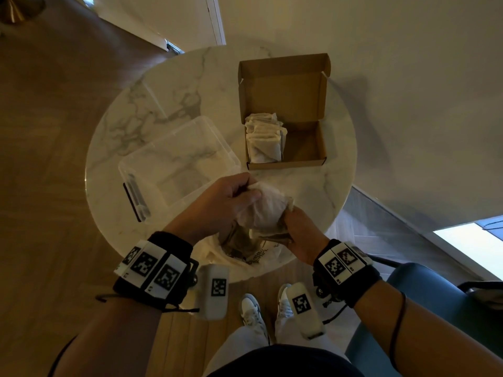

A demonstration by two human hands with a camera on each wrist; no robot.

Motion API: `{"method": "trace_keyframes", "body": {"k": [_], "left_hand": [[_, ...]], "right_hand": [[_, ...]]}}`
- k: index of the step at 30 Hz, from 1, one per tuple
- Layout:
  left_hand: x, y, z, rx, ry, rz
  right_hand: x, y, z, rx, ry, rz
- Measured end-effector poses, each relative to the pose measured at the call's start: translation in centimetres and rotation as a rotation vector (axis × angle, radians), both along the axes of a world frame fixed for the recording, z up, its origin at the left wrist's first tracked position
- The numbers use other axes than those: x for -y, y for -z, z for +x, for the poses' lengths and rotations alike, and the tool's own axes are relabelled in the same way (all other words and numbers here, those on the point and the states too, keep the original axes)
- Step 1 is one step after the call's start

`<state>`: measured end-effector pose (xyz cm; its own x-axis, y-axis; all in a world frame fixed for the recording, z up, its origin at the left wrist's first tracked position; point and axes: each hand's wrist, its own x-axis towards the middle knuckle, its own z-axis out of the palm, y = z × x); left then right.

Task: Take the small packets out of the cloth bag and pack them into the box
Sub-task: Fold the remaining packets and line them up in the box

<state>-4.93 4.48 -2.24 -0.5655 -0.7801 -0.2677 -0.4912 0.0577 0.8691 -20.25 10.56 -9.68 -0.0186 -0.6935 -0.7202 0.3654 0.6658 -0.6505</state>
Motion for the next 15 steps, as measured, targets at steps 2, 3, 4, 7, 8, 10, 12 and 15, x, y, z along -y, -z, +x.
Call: {"method": "trace_keyframes", "body": {"k": [2, 3, 4, 7, 8, 10, 12, 15], "left_hand": [[0.2, -0.1, 0.0, -0.016, 0.042, 0.065], [0.3, -0.2, -0.1, -0.024, 0.076, 0.088], [0.4, -0.2, -0.2, -0.023, 0.115, 0.096], [0.8, -0.7, -0.9, 0.09, 0.261, 0.1], [0.9, -0.8, -1.2, 0.163, 0.313, 0.094], [1.2, -0.8, -1.8, 0.294, 0.369, 0.015], [1.2, -0.5, -2.2, 0.362, 0.316, -0.145], [1.1, 0.4, -2.5, 0.289, 0.191, -0.3]], "right_hand": [[-0.1, -0.1, 0.0, 0.057, 0.032, 0.019], [-0.1, 0.0, 0.1, 0.107, 0.046, 0.019], [-0.2, -0.1, 0.0, 0.158, 0.058, 0.006], [-0.1, -0.8, -0.1, 0.25, 0.049, 0.029], [-0.1, -0.8, -0.2, 0.271, 0.039, 0.022], [-0.1, -0.9, -0.3, 0.289, 0.005, -0.03], [-0.3, -1.1, -0.2, 0.307, -0.022, -0.045], [-0.4, -0.9, -0.1, 0.292, -0.062, -0.102]]}}
